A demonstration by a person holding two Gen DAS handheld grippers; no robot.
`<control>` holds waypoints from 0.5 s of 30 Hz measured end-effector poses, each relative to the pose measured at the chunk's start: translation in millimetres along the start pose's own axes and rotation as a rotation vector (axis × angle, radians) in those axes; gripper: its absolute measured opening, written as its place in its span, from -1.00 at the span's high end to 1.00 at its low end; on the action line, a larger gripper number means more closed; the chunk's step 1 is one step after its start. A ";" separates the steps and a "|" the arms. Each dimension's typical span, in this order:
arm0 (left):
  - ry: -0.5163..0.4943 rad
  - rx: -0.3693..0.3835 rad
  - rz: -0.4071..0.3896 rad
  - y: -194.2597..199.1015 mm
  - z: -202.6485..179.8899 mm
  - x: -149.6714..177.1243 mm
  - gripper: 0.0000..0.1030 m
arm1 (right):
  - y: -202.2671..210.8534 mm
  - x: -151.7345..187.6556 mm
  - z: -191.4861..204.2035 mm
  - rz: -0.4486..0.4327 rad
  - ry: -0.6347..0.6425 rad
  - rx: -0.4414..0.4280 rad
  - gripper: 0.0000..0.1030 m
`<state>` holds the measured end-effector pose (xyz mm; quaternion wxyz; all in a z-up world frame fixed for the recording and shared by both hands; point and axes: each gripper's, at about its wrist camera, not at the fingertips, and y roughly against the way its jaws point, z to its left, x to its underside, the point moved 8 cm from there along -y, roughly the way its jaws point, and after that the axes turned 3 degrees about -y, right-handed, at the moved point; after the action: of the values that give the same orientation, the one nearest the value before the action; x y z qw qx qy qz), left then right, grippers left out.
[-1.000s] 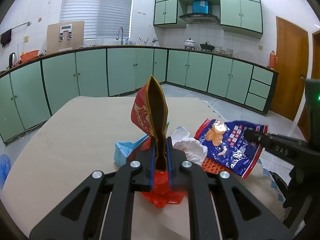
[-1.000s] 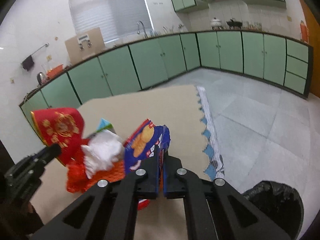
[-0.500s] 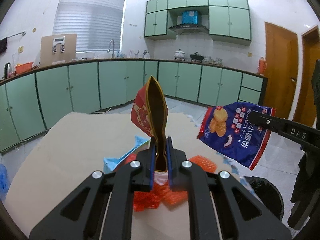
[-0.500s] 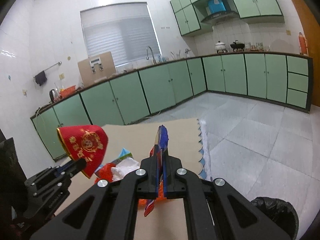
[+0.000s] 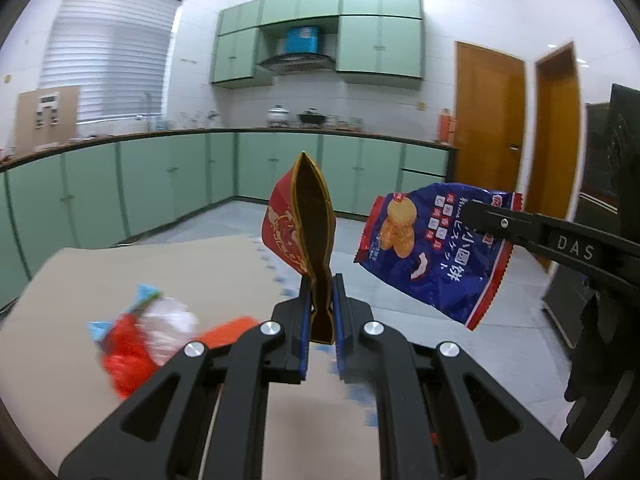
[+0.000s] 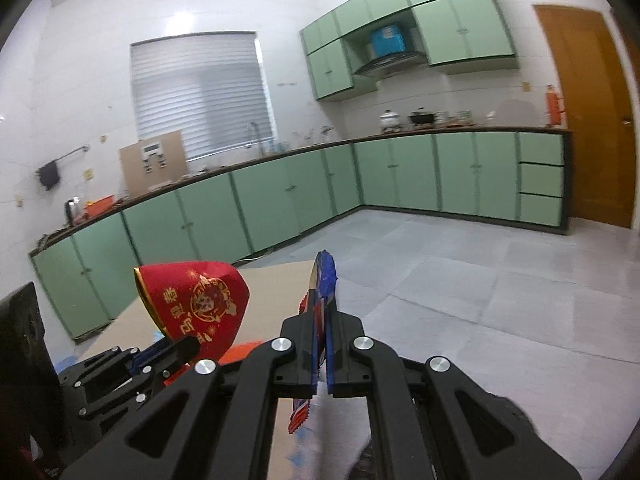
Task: Collect trash
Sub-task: 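Carry both bags over the black bin and open both tools to drop them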
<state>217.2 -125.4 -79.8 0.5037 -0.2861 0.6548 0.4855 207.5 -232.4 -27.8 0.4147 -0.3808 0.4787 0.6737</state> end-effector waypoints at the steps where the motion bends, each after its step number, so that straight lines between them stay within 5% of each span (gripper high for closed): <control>1: -0.002 0.016 0.002 -1.5 -8.1 1.6 0.84 | 5.4 0.1 -6.3 -0.003 -0.002 0.017 0.95; 15: -0.049 0.218 0.104 -45.9 -130.2 49.1 0.83 | 59.8 38.5 -117.2 0.021 -0.089 0.238 0.95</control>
<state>191.0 -256.8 -139.0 0.5220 -0.1835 0.7049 0.4438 151.8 -349.4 -72.6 0.4706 -0.2937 0.5403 0.6328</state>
